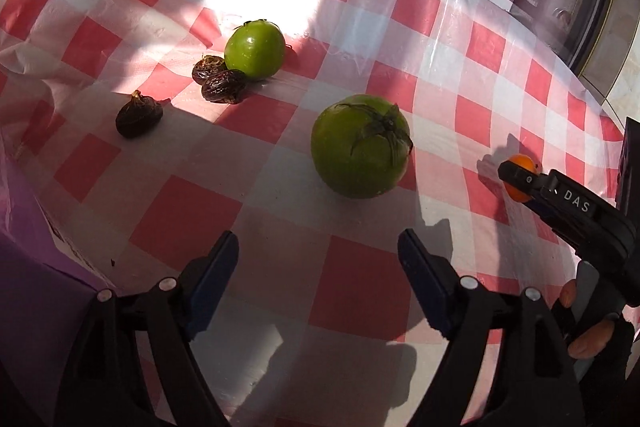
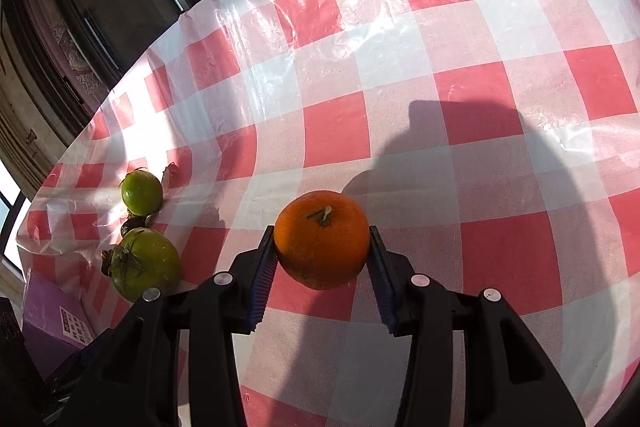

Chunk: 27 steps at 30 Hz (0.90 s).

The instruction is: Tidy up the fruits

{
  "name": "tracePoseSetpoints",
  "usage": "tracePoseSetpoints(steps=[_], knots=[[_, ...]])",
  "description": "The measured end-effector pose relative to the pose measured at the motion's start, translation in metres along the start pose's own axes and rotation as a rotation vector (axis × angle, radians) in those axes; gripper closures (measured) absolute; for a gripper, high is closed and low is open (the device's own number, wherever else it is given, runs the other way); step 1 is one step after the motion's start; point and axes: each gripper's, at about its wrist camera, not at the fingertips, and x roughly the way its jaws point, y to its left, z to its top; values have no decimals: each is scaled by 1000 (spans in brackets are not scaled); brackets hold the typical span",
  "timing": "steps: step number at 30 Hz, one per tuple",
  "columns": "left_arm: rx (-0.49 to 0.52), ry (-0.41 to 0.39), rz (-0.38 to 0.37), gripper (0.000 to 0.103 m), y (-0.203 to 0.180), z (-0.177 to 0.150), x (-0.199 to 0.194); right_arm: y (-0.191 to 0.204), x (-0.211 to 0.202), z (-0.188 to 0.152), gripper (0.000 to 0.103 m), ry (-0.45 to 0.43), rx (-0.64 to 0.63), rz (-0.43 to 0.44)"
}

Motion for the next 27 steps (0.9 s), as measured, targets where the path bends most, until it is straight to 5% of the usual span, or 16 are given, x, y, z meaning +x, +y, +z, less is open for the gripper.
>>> tracePoseSetpoints(steps=[6, 9, 17, 27], knots=[[57, 35, 91, 15, -19, 45, 50, -2, 4, 1, 59, 17, 3, 18], [79, 22, 187, 39, -16, 57, 59, -2, 4, 1, 59, 15, -3, 36], [42, 5, 65, 39, 2, 52, 45, 1, 5, 1, 59, 18, -18, 50], [20, -4, 46, 39, 5, 56, 41, 0, 9, 2, 59, 34, -17, 42]])
